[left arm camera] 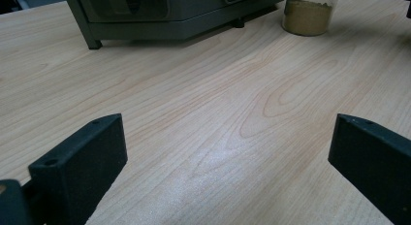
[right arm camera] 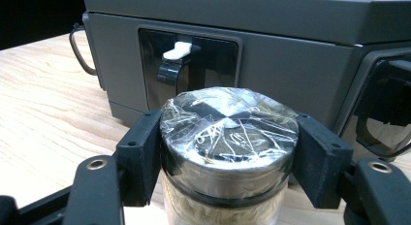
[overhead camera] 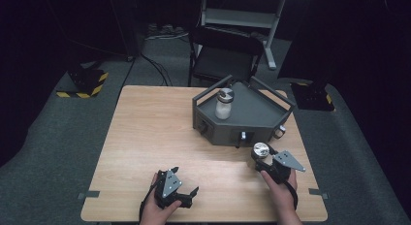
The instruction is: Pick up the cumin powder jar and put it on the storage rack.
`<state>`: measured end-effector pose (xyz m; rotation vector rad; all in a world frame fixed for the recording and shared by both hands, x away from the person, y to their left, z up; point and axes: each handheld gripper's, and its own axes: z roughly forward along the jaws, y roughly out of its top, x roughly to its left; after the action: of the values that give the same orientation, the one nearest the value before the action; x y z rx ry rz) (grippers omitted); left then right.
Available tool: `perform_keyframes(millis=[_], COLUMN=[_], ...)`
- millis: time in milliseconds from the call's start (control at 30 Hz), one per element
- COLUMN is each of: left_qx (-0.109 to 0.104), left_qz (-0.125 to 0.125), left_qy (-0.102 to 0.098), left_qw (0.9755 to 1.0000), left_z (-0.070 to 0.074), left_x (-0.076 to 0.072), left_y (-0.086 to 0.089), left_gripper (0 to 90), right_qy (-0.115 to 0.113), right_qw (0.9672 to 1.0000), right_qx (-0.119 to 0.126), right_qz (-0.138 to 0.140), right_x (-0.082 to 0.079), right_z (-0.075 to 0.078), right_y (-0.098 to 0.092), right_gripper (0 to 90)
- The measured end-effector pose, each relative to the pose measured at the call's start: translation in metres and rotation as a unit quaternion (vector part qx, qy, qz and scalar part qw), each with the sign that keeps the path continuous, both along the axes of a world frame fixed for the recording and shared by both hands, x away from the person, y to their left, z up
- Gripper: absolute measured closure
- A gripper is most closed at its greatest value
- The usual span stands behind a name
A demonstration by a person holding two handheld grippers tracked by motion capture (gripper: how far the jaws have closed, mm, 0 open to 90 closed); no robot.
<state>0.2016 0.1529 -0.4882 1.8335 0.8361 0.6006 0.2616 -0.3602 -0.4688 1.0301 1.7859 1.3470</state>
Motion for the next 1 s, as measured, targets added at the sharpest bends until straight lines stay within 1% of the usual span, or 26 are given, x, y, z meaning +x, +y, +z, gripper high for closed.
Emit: perform_keyframes(millis=[400, 600, 800, 1000], left_qx=[0.002, 0.004, 0.005, 0.003], left_qz=[-0.001, 0.000, -0.001, -0.002], left_qy=[0.000, 0.001, 0.002, 0.002], left_qw=[1.0000, 1.0000, 1.0000, 1.0000], left_z=[0.000, 0.001, 0.001, 0.001], left_x=[0.000, 0.000, 0.000, 0.000], left_y=[0.000, -0.001, -0.001, 0.000], left_gripper=[0.7, 0.7, 0.6, 0.7], right_qy=[-0.014, -0.023, -0.033, -0.039], right_qw=[0.9999, 0.9997, 0.9994, 0.9992], right_qx=[0.003, -0.002, -0.002, 0.003], right_qz=[0.000, 0.002, 0.002, 0.003], right_x=[-0.006, -0.010, -0.016, -0.020], right_z=[0.011, 0.019, 0.028, 0.036], right_y=[-0.001, 0.000, -0.001, -0.003], right_gripper=[35.2, 35.1, 35.2, 35.2])
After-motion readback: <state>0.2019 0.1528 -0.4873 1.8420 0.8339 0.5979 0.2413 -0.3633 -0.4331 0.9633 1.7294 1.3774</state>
